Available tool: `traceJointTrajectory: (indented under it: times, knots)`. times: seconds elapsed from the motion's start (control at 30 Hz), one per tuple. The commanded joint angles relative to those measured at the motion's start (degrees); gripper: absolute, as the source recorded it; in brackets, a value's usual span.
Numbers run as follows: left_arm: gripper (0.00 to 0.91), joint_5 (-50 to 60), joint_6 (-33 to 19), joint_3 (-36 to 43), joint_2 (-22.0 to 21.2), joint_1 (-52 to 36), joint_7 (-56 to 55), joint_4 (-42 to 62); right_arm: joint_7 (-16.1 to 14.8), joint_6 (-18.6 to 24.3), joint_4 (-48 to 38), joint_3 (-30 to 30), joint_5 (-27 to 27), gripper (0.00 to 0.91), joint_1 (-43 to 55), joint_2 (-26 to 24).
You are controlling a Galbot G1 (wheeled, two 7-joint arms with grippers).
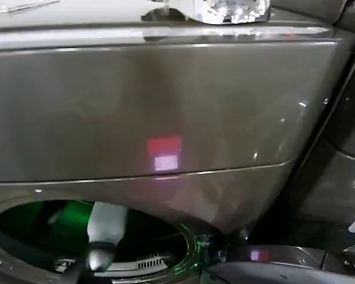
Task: Grasp the clothes from the dryer.
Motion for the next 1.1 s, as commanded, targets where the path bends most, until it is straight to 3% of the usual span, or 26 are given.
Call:
traceJointTrajectory:
  times: [0.03, 0.2, 0.3, 0.57, 1.07, 1.1]
  knots:
    - [0.907, -1.55, -6.81, -0.68, 0.66, -1.14, 6.88, 3.70, -0.03, 0.37, 0.14, -0.67, -0.30, 0.907, 0.22, 0.34]
    - [0.907, -1.70, -6.12, -0.52, 0.87, -0.62, 2.35, 4.58, -0.06, 0.76, 0.24, -1.28, -0.72, 0.907, 0.51, 0.60]
    - [0.907, 1.25, -5.43, -0.23, 0.84, -0.80, -7.95, 5.95, -0.09, 1.08, 0.12, -1.64, -1.02, 0.907, 0.61, 0.83]
    - [0.907, 3.60, -4.45, 0.45, 0.72, -2.92, -21.07, 10.71, -0.08, 1.61, 0.06, -2.73, -1.64, 0.907, 1.10, 1.22]
    - [0.907, -2.30, -9.67, 0.87, 0.74, -1.15, -15.66, 15.67, -0.06, 2.57, -0.13, -4.87, -3.14, 0.907, 2.27, 1.64]
    - [0.660, -2.82, -9.67, 0.86, 0.72, -1.04, -15.04, 15.42, -0.05, 2.58, -0.10, -4.89, -3.19, 0.907, 2.31, 1.66]
